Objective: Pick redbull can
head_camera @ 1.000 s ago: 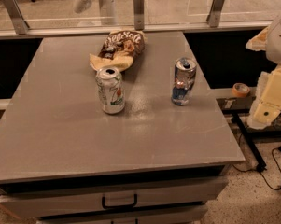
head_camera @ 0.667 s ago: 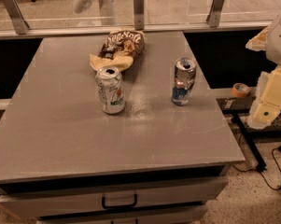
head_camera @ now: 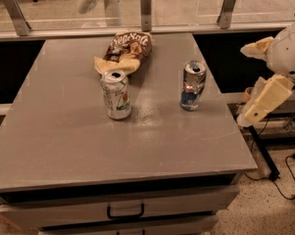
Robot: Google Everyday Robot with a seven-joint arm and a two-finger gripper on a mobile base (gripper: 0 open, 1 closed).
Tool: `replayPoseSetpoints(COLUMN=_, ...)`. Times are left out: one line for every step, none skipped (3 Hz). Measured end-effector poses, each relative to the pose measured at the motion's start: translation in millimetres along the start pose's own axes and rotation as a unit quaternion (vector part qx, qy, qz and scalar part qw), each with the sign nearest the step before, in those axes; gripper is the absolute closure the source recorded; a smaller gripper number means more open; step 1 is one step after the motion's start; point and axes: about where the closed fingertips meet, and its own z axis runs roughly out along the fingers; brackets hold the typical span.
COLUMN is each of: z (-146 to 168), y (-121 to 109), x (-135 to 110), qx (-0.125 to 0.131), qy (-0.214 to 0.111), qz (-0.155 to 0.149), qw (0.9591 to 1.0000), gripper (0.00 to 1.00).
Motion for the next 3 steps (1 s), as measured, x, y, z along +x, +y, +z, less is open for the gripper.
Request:
replayPoseSetpoints(z=32.2, y=-24.6, x=-11.0, qx=0.019, qy=-0.122, qz=-0.006, qw=0.9923, gripper=0.0)
replayPoseSetpoints(z=51.6, y=-42.6, x=-33.5, qx=0.013, qy=-0.253, qz=0.005, qw=0.9674, gripper=0.0)
replayPoseSetpoints(z=57.8, y=-48.4, x=-60.8, qx=-0.017, qy=-0.315, qz=0.011, qw=0.9489, gripper=0.0)
